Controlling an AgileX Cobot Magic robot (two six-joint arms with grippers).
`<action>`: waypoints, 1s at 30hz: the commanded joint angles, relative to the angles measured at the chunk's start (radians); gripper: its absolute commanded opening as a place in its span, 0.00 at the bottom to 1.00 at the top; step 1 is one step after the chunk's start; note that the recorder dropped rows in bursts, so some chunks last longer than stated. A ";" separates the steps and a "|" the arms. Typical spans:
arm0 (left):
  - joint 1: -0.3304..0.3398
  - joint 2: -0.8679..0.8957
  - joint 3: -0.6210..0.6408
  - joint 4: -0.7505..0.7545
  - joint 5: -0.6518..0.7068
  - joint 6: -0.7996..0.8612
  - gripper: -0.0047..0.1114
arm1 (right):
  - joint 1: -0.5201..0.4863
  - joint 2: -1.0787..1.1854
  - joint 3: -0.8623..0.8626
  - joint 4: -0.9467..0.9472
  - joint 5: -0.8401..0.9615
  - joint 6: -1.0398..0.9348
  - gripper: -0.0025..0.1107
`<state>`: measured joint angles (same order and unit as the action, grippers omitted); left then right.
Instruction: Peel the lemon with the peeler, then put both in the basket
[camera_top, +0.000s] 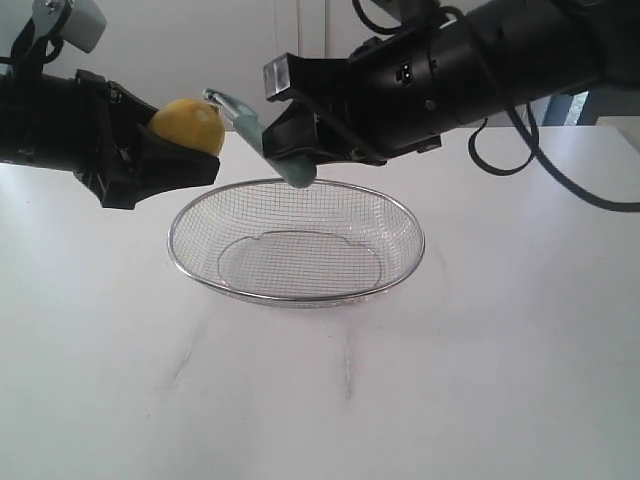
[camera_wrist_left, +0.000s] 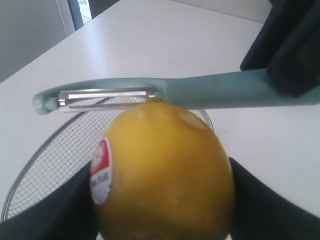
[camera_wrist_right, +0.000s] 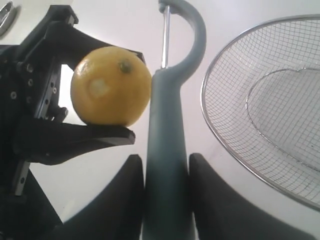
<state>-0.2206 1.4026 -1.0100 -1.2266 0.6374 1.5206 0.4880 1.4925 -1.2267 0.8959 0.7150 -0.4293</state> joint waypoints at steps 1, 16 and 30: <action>-0.001 -0.007 0.002 -0.030 0.019 -0.002 0.04 | -0.001 -0.012 -0.008 -0.072 -0.013 0.050 0.02; -0.001 -0.007 0.002 -0.030 0.019 -0.002 0.04 | -0.001 0.070 -0.005 -0.086 0.132 0.066 0.02; -0.001 -0.007 0.002 -0.030 0.019 -0.002 0.04 | -0.001 0.072 -0.005 -0.005 0.172 0.005 0.02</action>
<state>-0.2206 1.4026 -1.0100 -1.2266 0.6374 1.5206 0.4880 1.5673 -1.2267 0.8706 0.8785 -0.4081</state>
